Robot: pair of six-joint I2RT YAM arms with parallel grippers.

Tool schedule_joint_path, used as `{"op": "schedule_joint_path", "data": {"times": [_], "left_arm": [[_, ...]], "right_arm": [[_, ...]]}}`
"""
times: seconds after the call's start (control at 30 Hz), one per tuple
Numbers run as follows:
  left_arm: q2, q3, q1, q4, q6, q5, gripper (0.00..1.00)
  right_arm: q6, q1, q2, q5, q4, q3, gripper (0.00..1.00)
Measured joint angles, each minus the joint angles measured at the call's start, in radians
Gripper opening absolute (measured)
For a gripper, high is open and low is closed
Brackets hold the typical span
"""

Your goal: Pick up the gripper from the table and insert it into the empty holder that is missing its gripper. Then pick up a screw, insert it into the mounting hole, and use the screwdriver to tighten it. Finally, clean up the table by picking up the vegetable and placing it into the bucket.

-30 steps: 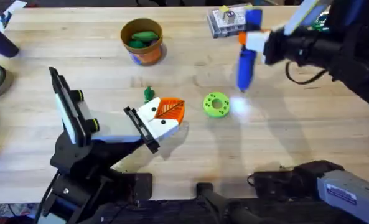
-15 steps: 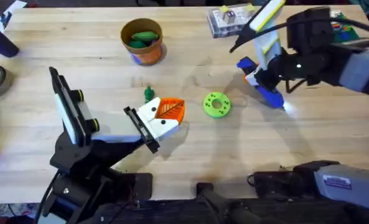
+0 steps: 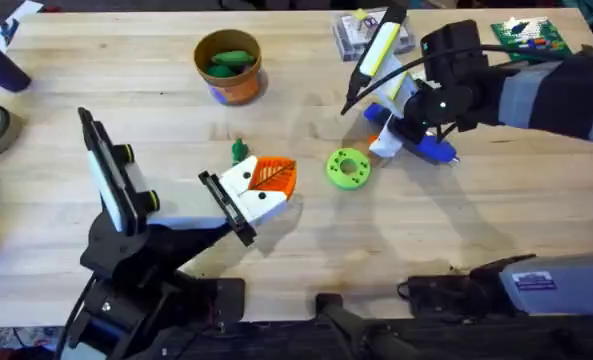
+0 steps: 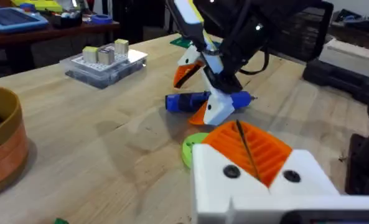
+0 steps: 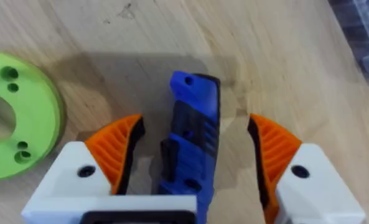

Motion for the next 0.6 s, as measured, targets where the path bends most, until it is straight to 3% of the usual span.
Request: {"op": "schedule_joint_path", "data": {"times": [0.27, 0.6], "left_arm": [[0.0, 0.0, 0.0, 0.0, 0.0, 0.0, 0.01], [0.0, 0.0, 0.0, 0.0, 0.0, 0.0, 0.01]], "right_arm": [[0.117, 0.047, -0.057, 0.002, -0.072, -0.014, 0.994], [0.544, 0.085, -0.418, -0.049, -0.093, -0.026, 0.995]]}}
